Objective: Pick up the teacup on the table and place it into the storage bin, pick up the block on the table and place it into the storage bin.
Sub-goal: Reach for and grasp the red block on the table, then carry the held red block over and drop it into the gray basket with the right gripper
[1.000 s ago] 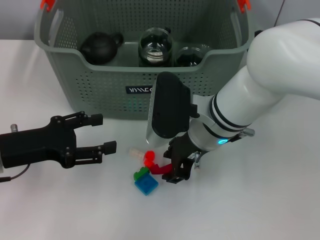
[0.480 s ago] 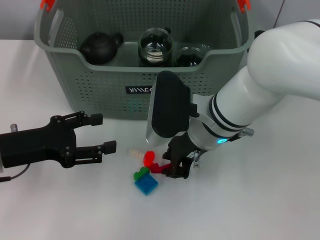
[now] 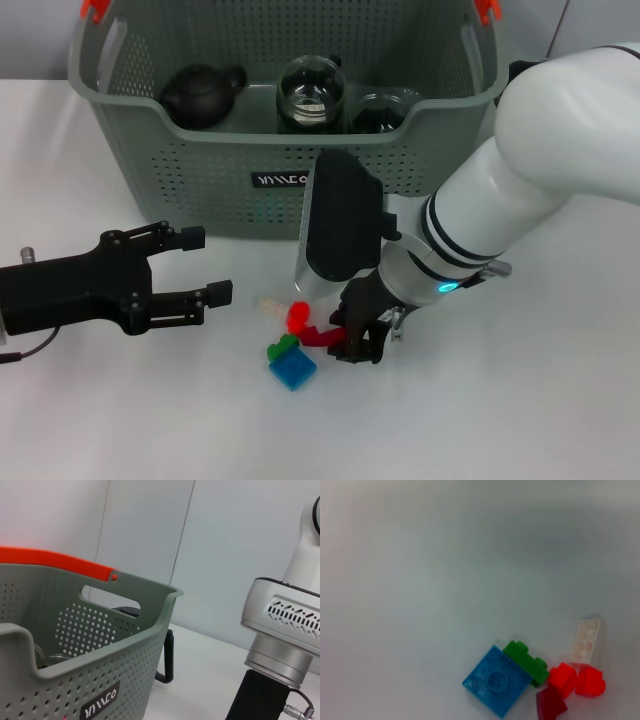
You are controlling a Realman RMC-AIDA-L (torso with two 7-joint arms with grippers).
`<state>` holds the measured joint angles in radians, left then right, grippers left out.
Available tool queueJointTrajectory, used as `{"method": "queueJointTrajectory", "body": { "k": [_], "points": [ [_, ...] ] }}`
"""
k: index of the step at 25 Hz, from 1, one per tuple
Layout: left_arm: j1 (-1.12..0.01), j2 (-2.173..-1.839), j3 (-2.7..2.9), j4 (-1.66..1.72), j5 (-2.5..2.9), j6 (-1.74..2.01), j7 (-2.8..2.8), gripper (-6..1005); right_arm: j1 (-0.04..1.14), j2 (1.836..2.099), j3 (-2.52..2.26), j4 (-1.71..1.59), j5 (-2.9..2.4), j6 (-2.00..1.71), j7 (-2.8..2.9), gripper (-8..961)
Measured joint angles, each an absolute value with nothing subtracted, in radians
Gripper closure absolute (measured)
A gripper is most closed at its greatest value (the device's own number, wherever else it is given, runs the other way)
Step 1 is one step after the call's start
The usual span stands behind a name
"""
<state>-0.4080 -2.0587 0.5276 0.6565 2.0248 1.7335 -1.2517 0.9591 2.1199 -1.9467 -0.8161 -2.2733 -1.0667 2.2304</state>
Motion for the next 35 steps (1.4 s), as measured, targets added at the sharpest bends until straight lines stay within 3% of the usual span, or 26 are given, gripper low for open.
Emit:
{"method": "queueJointTrajectory", "body": {
  "k": [14, 22, 26, 35],
  "points": [
    [-0.408, -2.059, 0.528, 0.657, 2.025, 1.733, -1.252, 137, 0.968, 2.12, -1.947, -0.797, -2.273, -1.065, 2.242, 625],
    [-0.408, -2.059, 0.527, 0.657, 2.025, 1.732, -1.252, 137, 0.975, 2.115, -1.945, -0.797, -2.274, -1.079, 2.256, 773],
    [-0.407, -2.057, 0.526, 0.656, 2.024, 1.734, -1.252, 137, 0.974, 2.106, -1.917, -0.819, -2.278, -1.127, 2.256, 780],
    [-0.402, -2.054, 0.525, 0.66, 2.023, 1.744, -1.255, 136, 0.846, 2.095, -1.621, -1.165, -2.373, -1.474, 2.231, 780]
  ]
}}
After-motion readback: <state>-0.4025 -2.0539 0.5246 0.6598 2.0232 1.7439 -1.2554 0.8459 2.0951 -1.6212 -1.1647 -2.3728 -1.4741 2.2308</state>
